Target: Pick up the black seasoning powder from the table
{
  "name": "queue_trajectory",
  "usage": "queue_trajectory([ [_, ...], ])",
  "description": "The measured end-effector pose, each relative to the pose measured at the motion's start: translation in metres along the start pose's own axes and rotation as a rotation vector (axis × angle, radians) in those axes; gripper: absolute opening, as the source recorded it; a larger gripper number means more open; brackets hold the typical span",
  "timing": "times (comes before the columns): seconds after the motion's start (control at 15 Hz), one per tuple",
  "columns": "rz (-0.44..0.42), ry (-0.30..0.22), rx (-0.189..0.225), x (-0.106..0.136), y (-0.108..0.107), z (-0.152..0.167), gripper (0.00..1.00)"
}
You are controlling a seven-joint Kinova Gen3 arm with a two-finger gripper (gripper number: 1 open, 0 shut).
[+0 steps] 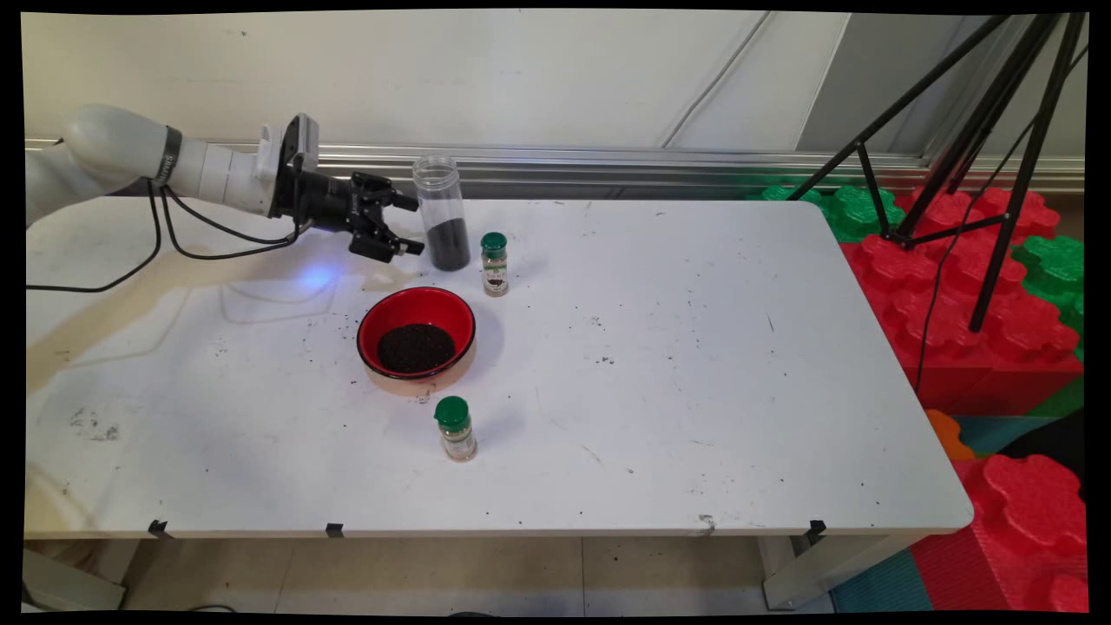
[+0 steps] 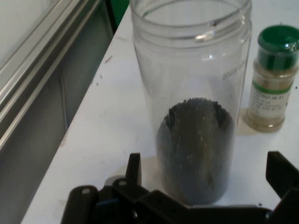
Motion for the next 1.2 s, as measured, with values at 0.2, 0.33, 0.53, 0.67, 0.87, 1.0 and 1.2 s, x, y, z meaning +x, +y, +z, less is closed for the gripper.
queue_trajectory([
  [0.2,-0.016,0.027,-0.012,-0.005,-0.004,0.006,1.00],
  [0.33,-0.024,0.040,-0.018,-0.008,-0.005,0.009,1.00],
  [0.53,-0.044,0.070,-0.029,-0.010,-0.007,0.017,1.00],
  [0.67,-0.055,0.086,-0.035,-0.012,-0.008,0.020,1.00],
  [0.87,-0.068,0.107,-0.041,-0.015,-0.008,0.026,1.00],
  [1.0,-0.074,0.121,-0.046,-0.018,-0.008,0.030,1.00],
  [1.2,-0.081,0.140,-0.051,-0.021,-0.009,0.035,1.00],
])
